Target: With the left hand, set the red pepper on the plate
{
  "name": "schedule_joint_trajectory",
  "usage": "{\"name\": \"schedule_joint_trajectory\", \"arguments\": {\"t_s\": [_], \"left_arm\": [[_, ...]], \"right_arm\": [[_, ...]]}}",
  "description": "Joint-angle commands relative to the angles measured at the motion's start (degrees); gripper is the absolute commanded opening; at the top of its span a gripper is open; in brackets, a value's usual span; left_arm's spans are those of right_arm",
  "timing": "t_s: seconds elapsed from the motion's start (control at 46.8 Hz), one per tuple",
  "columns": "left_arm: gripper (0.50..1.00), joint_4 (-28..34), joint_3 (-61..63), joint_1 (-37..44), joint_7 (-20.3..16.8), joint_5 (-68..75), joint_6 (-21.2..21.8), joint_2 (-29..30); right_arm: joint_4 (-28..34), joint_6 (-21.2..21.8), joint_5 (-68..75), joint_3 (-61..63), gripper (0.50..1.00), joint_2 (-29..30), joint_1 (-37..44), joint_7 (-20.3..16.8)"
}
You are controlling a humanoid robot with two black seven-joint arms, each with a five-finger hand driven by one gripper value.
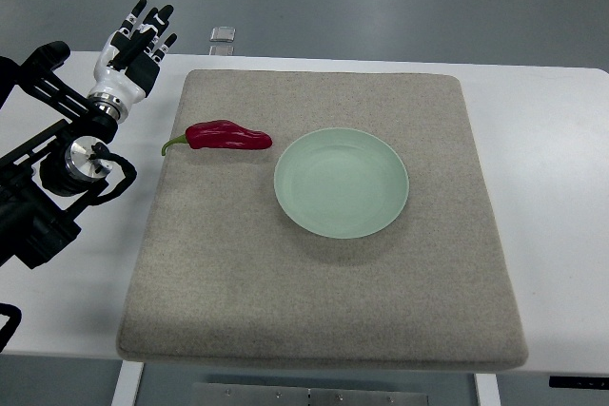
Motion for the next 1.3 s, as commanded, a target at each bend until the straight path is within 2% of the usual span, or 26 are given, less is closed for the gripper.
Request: {"name": "schedule_joint_trajectory", "arguments": {"t_s": [0.0, 0.428, 0.877, 1.112, 1.283], "left_arm": [[0.999, 0.0, -0.1, 0.0, 0.1, 0.0, -0.1, 0.0], [0.999, 0.3, -0.1, -0.6, 0.1, -0.1, -0.1, -0.3], [0.999, 3.7, 3.1, -2.1, 0.1, 0.0, -0.3, -1.0], [0.999, 4.7, 4.8, -2.2, 0.1, 0.0, -6.0, -0.9], [0.999, 5.0, 4.7, -2.2, 0.1, -0.1, -6.3, -0.9]], "right_arm": [[0.0, 0.1, 0.0, 0.0, 0.928, 0.0, 0.1, 0.0], [0.0, 0.0, 0.0, 0.0, 0.928, 0.0, 0.1, -0.1], [0.0, 0.1, 0.0, 0.0, 0.928, 0.0, 0.1, -0.1], [0.0, 0.0, 0.0, 0.0, 0.928, 0.0, 0.1, -0.1], [0.0, 0.0, 0.0, 0.0, 0.928, 0.0, 0.1, 0.0]]}}
